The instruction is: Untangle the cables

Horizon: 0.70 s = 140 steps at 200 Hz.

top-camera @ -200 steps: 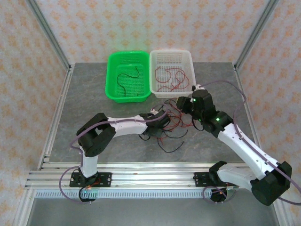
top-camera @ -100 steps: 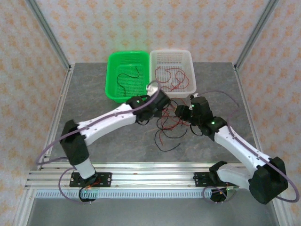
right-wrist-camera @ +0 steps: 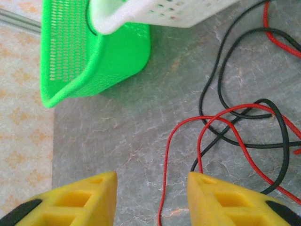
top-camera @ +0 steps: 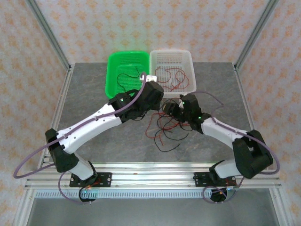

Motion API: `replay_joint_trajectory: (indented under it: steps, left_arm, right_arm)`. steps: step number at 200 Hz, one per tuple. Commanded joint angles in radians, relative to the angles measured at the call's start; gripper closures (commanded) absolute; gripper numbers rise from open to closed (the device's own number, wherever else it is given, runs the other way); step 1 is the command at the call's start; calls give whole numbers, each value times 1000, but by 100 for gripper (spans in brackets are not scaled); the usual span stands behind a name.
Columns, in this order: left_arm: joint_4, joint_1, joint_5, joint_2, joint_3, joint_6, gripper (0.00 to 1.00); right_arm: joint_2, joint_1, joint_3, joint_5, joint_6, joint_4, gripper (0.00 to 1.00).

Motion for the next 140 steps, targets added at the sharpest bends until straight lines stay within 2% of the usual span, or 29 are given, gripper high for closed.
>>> replay_joint_trajectory:
  steps: [1,24,46,82,140]
  left_arm:
    - [-3,-7,-18,-58,-63,0,95]
    - [44,-3,-21,-102,-202,-43,77]
    - [94,4,-12,-134,-308,-85,67]
    - [131,16,1,-172,-395,-124,65]
    - [137,26,-6,-244,-443,-134,64]
  right_arm:
    - [8,3,79,65,15,-37,57]
    - [59,25,170,168,-77,-251,60]
    - [113,69,224,206,-134,-345,63]
    - [225,117,254,190,-140,-342,65]
    - [375,134,344,213,-160,-319,70]
